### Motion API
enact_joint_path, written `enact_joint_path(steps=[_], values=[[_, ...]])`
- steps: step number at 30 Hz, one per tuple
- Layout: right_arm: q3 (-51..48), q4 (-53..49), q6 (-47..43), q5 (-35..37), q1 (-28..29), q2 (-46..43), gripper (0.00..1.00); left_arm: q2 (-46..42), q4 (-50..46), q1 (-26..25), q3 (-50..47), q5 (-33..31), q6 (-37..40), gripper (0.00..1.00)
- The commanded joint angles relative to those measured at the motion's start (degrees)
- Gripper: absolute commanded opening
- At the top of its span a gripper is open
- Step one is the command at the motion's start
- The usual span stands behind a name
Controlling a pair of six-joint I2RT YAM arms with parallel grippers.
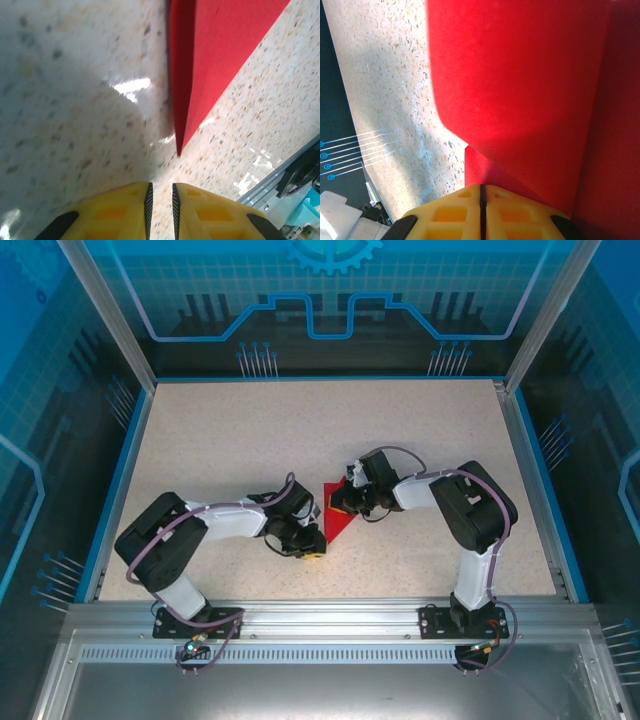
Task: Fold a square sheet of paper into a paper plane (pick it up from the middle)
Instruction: Fourth fold the wing at the center of the table.
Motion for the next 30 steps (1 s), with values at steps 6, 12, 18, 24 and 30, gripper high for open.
enact_joint_path(steps=[6, 12, 18, 24, 30], values=[[-2.3, -9.6, -1.6, 6.5, 1.3, 5.1, 0.1, -8.8, 1.9, 4.6, -1.7, -4.0, -4.9, 0.24], [-2.2, -9.3, -1.3, 6.2, 1.2, 5.3, 0.11, -3.6, 8.9, 5.6, 3.0, -0.4, -6.2, 0.26], [-2.4, -8.9, -1.2, 6.0, 1.3, 5.1, 0.11, 1.3, 15.3, 5.6, 4.0, 1.3, -8.4, 0.26], [-2.7, -8.2, -0.9, 5.5, 1.3, 5.2, 0.1, 6.6, 20.2, 5.2, 4.5, 4.3, -9.6, 0.27], [-2.8, -7.9, -0.8, 5.2, 1.4, 5.5, 0.11, 9.9, 20.0, 4.4, 4.3, 3.1, -9.1, 0.25]])
